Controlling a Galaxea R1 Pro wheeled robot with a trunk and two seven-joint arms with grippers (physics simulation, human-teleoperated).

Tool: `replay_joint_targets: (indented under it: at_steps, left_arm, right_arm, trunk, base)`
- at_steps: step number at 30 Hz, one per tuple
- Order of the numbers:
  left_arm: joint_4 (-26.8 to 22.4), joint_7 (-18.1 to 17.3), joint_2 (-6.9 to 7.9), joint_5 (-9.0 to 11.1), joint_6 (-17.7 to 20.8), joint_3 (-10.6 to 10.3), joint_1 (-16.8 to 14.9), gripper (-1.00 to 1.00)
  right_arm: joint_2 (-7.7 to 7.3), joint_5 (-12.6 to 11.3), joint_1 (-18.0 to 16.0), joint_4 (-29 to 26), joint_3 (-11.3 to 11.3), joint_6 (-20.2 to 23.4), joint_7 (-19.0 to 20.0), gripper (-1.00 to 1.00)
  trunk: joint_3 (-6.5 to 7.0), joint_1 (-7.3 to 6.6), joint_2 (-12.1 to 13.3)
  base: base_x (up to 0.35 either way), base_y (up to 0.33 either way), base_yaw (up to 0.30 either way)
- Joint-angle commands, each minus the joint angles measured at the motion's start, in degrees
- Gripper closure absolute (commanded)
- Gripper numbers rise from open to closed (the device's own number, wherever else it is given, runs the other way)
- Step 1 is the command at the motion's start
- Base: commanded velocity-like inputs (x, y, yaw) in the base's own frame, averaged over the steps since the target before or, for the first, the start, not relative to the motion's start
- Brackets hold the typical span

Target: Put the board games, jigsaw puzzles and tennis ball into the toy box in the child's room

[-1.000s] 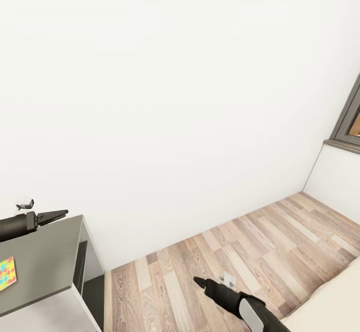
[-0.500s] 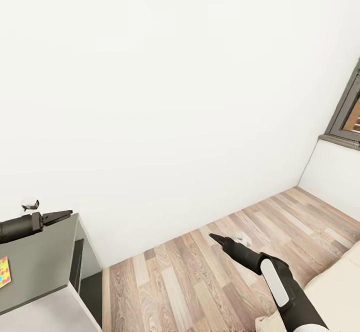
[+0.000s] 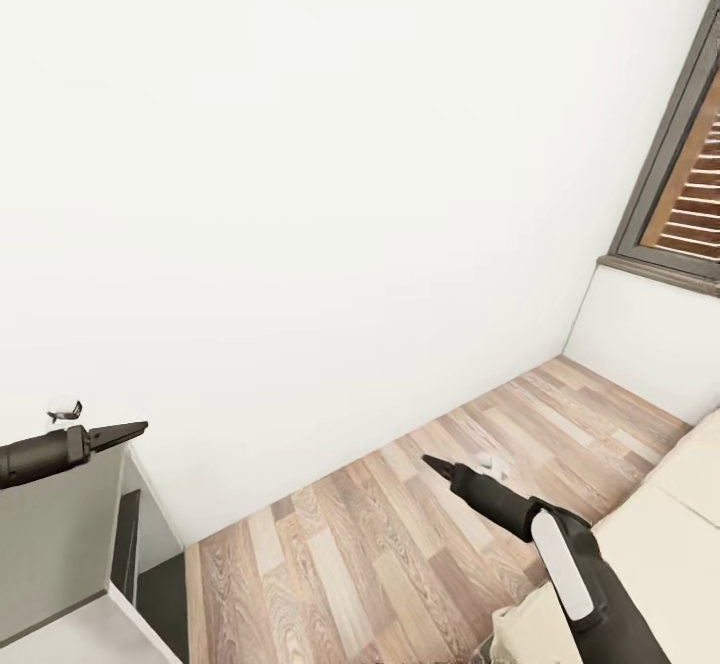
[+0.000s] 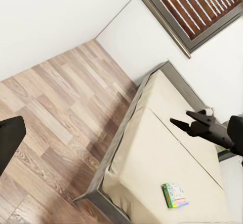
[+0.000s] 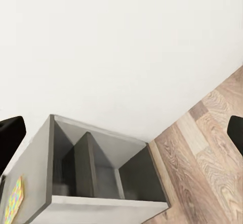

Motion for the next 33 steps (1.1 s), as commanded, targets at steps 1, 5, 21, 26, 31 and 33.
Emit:
replay_joint_targets:
  at_steps: [1, 5, 21, 26, 31, 33]
  left_arm:
    - [-0.02, -0.39, 0.02, -0.34, 0.59, 0.06, -0.05, -1.0]
    - [-0.02, -0.39, -0.02, -0.34, 0.52, 0.07, -0.05, -1.0]
    - [-0.02, -0.39, 0.01, -0.34, 0.5, 0.09, -0.05, -1.0]
    - [-0.02, -0.39, -0.02, -0.34, 0.5, 0.06, -0.05, -1.0]
    - [-0.02, -0.39, -0.03, -0.34, 0.45, 0.07, -0.05, -1.0]
    - [-0.02, -0.39, -0.03, -0.34, 0.43, 0.06, -0.05, -1.0]
  right_arm:
    - [0.05, -0.15, 1.03, -2.67, -0.16, 1.36, 0.09, -1.0]
    - [0.02, -0.29, 5.35, -12.73, -0.92, 5.41, 0.08, -1.0]
    - [0.04, -0.35, 6.09, -14.27, -3.06, 5.97, 0.09, -1.0]
    - [0.09, -0.35, 6.09, -14.28, -3.07, 5.95, 0.16, -1.0]
    - [0.11, -0.35, 6.09, -14.28, -3.07, 5.9, 0.27, -1.0]
    - [0.11, -0.35, 6.09, -14.34, -3.07, 5.87, 0.31, -1.0]
  trunk:
    - [-0.2, 0.04, -0.13]
    - [-0.49, 0.04, -0.13]
    - [-1.45, 0.04, -0.13]
    - [-1.49, 0.04, -0.13]
    - [-1.5, 0.04, -0.13]
    - [-1.5, 0.04, -0.13]
  base:
    - [0.0, 0.123, -0.188]
    - [0.0, 0.053, -0.188]
    - [-0.015, 0.001, -0.217]
    - [-0.009, 0.0, -0.27]
    - [-0.002, 0.0, -0.276]
    - [-0.001, 0.0, -0.265]
